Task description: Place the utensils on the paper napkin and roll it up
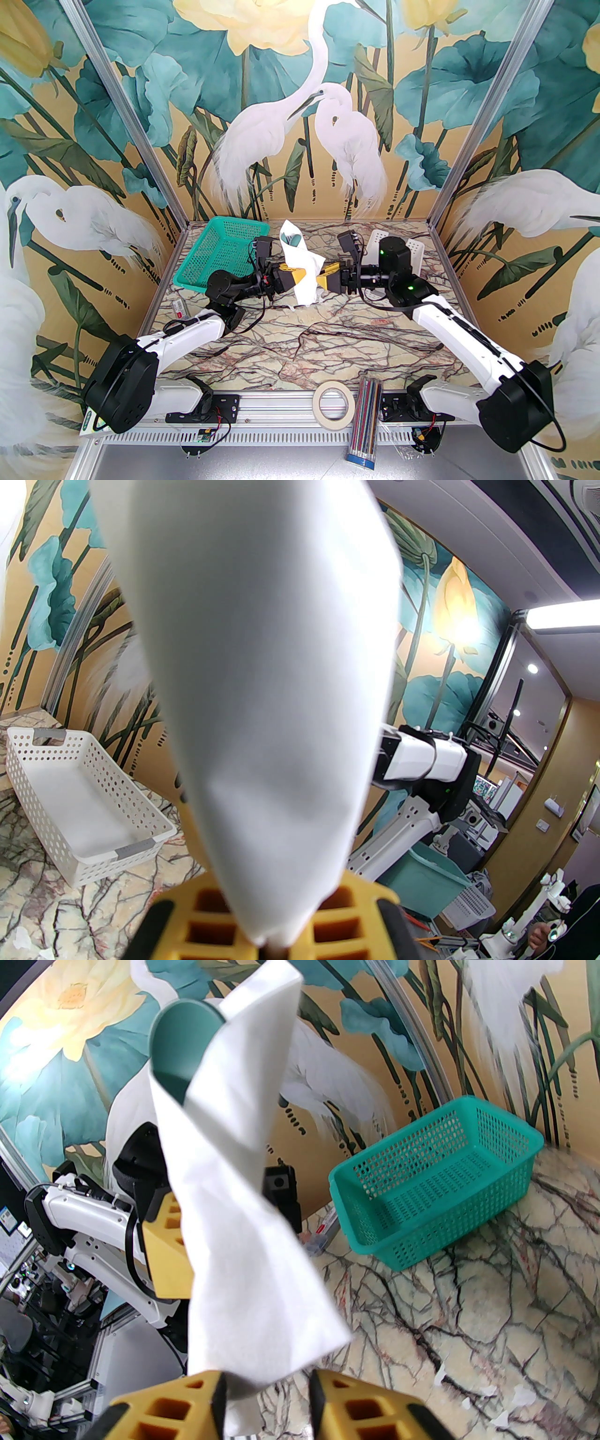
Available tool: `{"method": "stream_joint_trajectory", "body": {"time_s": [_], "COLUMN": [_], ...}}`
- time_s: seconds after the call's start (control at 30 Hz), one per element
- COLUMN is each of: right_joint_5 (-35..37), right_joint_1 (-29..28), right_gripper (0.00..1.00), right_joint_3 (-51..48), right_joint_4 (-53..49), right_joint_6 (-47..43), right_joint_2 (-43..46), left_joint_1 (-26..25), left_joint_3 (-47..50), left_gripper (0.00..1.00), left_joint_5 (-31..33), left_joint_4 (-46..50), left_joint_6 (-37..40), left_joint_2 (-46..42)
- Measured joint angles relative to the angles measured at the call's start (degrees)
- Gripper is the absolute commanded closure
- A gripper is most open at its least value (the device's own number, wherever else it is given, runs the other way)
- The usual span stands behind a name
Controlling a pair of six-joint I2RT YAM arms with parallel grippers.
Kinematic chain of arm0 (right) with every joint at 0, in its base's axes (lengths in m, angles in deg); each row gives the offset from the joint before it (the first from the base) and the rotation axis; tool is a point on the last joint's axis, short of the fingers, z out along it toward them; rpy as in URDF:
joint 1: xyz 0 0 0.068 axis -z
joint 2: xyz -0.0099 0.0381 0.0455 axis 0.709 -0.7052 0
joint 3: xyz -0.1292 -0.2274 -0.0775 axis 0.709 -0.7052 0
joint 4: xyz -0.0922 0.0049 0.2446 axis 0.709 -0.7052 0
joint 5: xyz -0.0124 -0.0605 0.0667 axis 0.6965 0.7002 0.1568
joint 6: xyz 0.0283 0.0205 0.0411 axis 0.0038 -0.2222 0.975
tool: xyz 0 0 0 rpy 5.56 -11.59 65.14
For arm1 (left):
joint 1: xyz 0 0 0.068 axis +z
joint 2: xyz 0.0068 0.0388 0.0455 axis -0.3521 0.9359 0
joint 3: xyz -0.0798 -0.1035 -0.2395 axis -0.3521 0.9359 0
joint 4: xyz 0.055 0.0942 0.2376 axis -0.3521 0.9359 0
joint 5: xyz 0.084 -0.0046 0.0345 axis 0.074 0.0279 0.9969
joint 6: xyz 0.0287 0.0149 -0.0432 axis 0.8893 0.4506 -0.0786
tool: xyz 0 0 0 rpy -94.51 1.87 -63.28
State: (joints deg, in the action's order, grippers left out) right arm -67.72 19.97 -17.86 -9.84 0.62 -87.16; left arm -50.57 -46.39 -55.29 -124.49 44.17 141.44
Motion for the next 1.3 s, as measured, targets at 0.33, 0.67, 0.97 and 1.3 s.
{"method": "stream_joint_trajectory", "body": {"time_s": [0.33, 0.67, 0.97, 1.3], "right_joint_5": [-0.20, 0.04, 0.22, 5.49], "right_joint_1": [0.00, -0.02, -0.26, 9.07], "right_gripper": [1.00, 1.00, 0.92, 0.64], "right_joint_3": [0.02, 0.87, 4.44, 1.57], "right_joint_4": [0.50, 1.18, -0.55, -10.45], "right_joint_6": [0.44, 0.61, 0.00, -3.13], "right_joint_2": [-0.52, -3.17, -6.01, 0.74], "left_joint_1": [0.00, 0.00, 0.00, 0.02], "left_joint_3": [0.00, 0.00, 0.00, 0.04], "left_gripper": [1.00, 1.00, 1.00, 1.00], "left_joint_5": [-0.24, -2.14, -2.56, 3.19], "left_joint_4": [-0.13, -0.13, 0.09, 14.34], "left_joint_6": [0.02, 0.00, 0.15, 7.32], "left_joint_2": [0.00, 0.00, -0.04, -6.75]}}
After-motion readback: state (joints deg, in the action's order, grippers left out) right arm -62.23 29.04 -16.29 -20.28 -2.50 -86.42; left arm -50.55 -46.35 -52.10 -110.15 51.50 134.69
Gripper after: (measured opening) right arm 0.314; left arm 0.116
